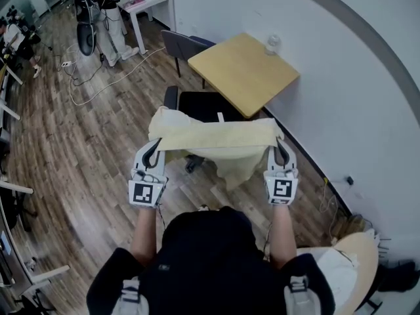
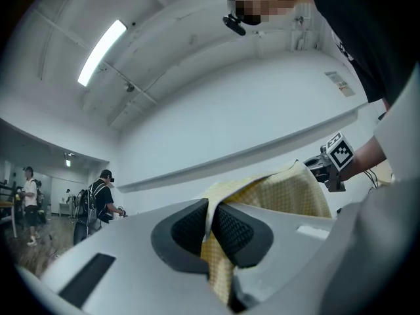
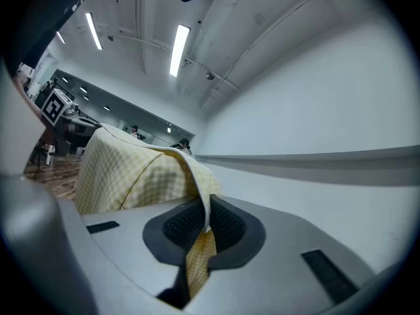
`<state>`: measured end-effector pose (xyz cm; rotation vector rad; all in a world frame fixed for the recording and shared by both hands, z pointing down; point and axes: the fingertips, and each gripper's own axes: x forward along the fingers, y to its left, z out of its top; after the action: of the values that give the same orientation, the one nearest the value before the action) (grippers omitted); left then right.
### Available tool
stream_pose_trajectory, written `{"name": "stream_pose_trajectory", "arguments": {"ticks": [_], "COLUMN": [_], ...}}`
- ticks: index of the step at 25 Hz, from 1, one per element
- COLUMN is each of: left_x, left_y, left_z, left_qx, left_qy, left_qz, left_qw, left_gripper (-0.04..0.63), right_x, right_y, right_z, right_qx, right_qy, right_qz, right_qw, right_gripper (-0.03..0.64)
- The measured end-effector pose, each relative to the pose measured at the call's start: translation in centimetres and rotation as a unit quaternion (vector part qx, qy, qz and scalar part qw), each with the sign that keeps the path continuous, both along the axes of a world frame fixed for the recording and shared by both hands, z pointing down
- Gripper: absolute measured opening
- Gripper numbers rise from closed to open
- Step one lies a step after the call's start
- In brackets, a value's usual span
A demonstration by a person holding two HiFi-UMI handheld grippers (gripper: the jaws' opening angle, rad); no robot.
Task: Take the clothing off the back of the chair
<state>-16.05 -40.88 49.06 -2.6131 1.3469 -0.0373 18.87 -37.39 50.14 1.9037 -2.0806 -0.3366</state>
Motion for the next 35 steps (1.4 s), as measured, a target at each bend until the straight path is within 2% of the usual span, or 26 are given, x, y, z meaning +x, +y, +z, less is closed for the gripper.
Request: {"name": "stream_pose_trajectory", "arguments": {"ticks": [7, 16, 19, 22, 29, 35], "left_x": [0.3, -0.1, -0.1, -0.1, 0.3, 0.4], "left_y": [0.2, 0.4, 0.4, 0.2, 1.8, 3.2], "left_z": [0.2, 0.5, 0.0, -1.7, -1.7, -1.9], "left_qx": [-0.003, 0.003, 0.002, 0.008, 0.009, 0.004], "left_qy": [0.012, 0.022, 0.031, 0.057, 0.082, 0.080], "left_qz": [0.013, 0.006, 0.002, -0.009, -0.026, -0.038], "left_qw": [0.9998, 0.9997, 0.9995, 0.9983, 0.9963, 0.9961], "left_gripper": [0.003, 0.003, 0.003, 0.003, 0.003, 0.003], "right_x": [-0.6, -1.2, -1.0, -1.0, -0.2, -0.3], "right_y": [0.3, 0.5, 0.8, 1.1, 3.0, 3.6], "right_z": [-0.2, 0.4, 0.2, 0.0, 0.5, 0.3], "right_qx": [-0.002, 0.001, -0.003, -0.003, -0.017, -0.022], "right_qy": [0.004, 0.007, 0.009, 0.013, 0.014, 0.007], "right_qz": [-0.003, -0.007, -0.008, -0.009, -0.024, -0.040], "right_qw": [1.000, 1.000, 1.000, 1.000, 0.999, 0.999], "right_gripper": [0.006, 0.006, 0.006, 0.006, 0.006, 0.006]}}
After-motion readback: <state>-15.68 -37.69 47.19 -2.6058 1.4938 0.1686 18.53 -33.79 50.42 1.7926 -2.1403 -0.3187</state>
